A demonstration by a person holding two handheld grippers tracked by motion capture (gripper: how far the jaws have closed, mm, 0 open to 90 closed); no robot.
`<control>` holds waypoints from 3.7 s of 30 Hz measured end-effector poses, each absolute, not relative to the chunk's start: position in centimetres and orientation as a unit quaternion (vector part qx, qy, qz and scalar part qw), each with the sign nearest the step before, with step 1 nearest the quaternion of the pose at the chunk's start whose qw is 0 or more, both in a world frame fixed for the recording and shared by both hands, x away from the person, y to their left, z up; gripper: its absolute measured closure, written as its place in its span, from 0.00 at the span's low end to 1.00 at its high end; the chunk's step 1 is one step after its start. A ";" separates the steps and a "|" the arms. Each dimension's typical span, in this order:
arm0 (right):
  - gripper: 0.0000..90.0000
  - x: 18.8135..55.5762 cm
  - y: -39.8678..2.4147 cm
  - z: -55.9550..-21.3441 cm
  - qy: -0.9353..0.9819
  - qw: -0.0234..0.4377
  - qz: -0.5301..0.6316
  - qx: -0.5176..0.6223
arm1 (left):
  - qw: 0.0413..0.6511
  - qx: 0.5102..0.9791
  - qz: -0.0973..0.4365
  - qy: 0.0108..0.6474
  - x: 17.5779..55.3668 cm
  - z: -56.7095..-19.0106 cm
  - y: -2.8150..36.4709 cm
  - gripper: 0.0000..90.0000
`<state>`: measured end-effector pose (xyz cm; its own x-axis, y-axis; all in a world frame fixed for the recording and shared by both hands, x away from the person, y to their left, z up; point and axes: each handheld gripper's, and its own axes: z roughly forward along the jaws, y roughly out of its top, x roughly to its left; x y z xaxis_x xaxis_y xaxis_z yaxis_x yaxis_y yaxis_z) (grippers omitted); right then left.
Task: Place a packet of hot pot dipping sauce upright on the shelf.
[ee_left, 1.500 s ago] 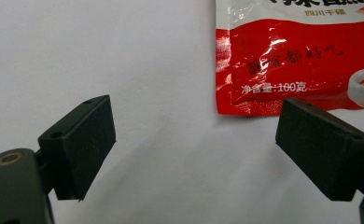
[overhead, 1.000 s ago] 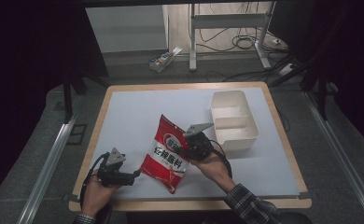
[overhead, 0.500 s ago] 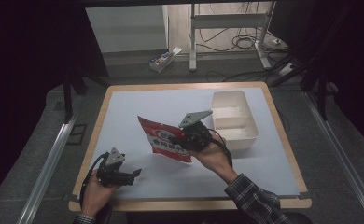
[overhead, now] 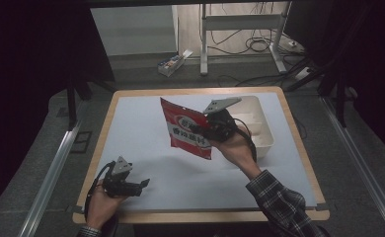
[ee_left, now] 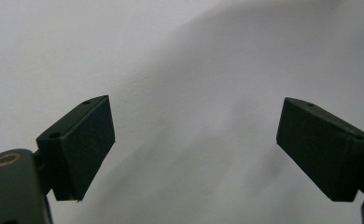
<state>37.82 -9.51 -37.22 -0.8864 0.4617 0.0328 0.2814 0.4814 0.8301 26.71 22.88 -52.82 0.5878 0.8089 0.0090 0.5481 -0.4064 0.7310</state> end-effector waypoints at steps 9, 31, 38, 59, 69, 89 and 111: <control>0.99 39.4 -11.1 -36.5 0.846 0.105 0.465 0.237 | 0.357 0.819 0.177 0.413 26.8 -52.8 22.9 0.11; 0.99 41.5 -15.5 -35.4 0.831 0.138 0.462 0.277 | 0.369 0.820 0.166 0.405 26.7 -52.8 23.1 0.07; 0.99 41.7 -17.0 -34.9 0.825 0.149 0.462 0.288 | 0.366 0.822 0.170 0.402 26.7 -52.8 23.0 0.07; 0.99 41.8 -21.9 -35.1 0.809 0.172 0.455 0.330 | 0.358 0.825 0.173 0.401 26.7 -52.9 23.0 0.07; 0.99 41.4 -24.3 -35.1 0.800 0.182 0.454 0.348 | 0.355 0.827 0.173 0.400 26.7 -52.9 22.9 0.07; 0.99 41.9 -25.5 -36.7 0.797 0.176 0.448 0.366 | 0.354 0.827 0.174 0.400 26.7 -52.9 23.0 0.07; 0.99 42.5 -26.0 -39.5 0.795 0.160 0.447 0.377 | 0.354 0.827 0.173 0.401 26.7 -52.9 22.9 0.07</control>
